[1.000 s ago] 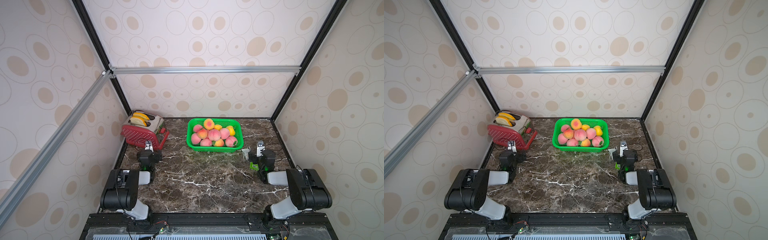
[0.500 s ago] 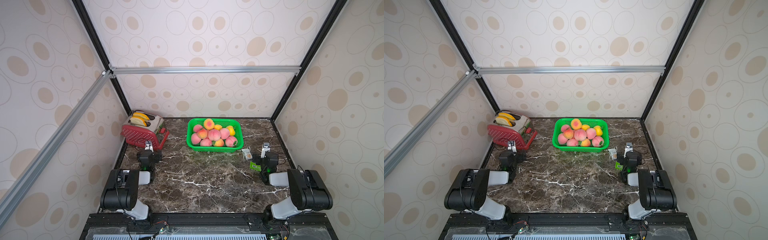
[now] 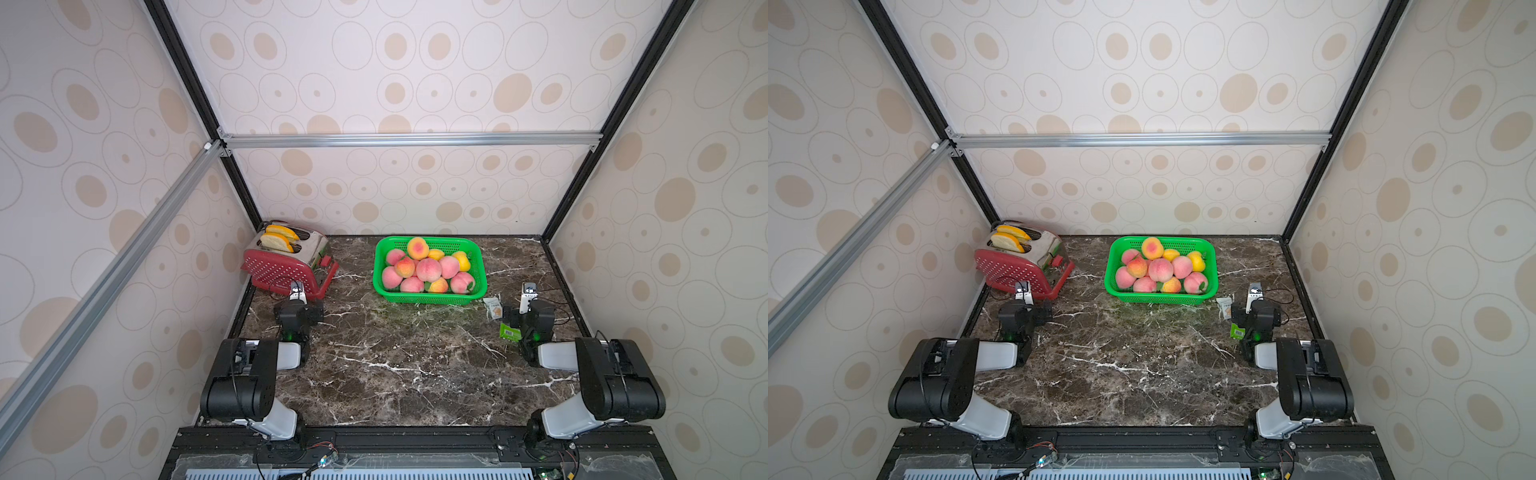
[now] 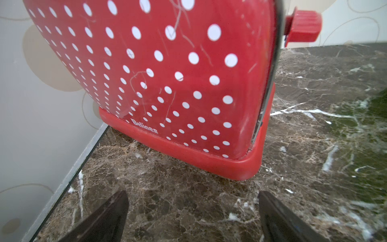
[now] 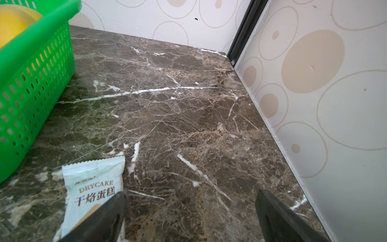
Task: Put the peaches into the basket
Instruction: Reset both arms
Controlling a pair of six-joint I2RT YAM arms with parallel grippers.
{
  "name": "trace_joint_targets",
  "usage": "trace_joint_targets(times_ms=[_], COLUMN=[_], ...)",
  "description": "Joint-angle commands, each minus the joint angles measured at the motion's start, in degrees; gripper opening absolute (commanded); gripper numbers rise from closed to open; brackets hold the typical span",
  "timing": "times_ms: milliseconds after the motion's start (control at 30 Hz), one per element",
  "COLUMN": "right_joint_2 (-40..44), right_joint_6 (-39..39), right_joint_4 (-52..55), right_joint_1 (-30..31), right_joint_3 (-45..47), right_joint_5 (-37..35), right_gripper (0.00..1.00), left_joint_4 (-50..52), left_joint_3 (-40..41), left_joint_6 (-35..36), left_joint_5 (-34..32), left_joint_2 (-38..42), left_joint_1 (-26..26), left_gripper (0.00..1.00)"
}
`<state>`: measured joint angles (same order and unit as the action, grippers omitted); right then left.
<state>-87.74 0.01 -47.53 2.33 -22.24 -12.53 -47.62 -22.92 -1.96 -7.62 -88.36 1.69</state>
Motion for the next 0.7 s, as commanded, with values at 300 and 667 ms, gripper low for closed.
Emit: trace_joint_targets(times_ms=[300,667], right_joint_2=[-0.15,-0.10], right_joint_6=[-0.03,-0.02], right_joint_4=[0.68,0.66], right_joint_1=[0.01,-0.04], right_joint_3=[-0.95,-0.92], right_joint_5=[0.34,0.33], right_gripper=[1.00,1.00], left_joint_4=[0.02,0.16], left_joint_3=[-1.67,-1.70], left_joint_6=[-0.42,-0.32], left_joint_5=[3.22,2.81], left_joint_2=[-0.06,0.04], left_joint_1=[0.86,0.59], left_gripper=[0.99,0.99])
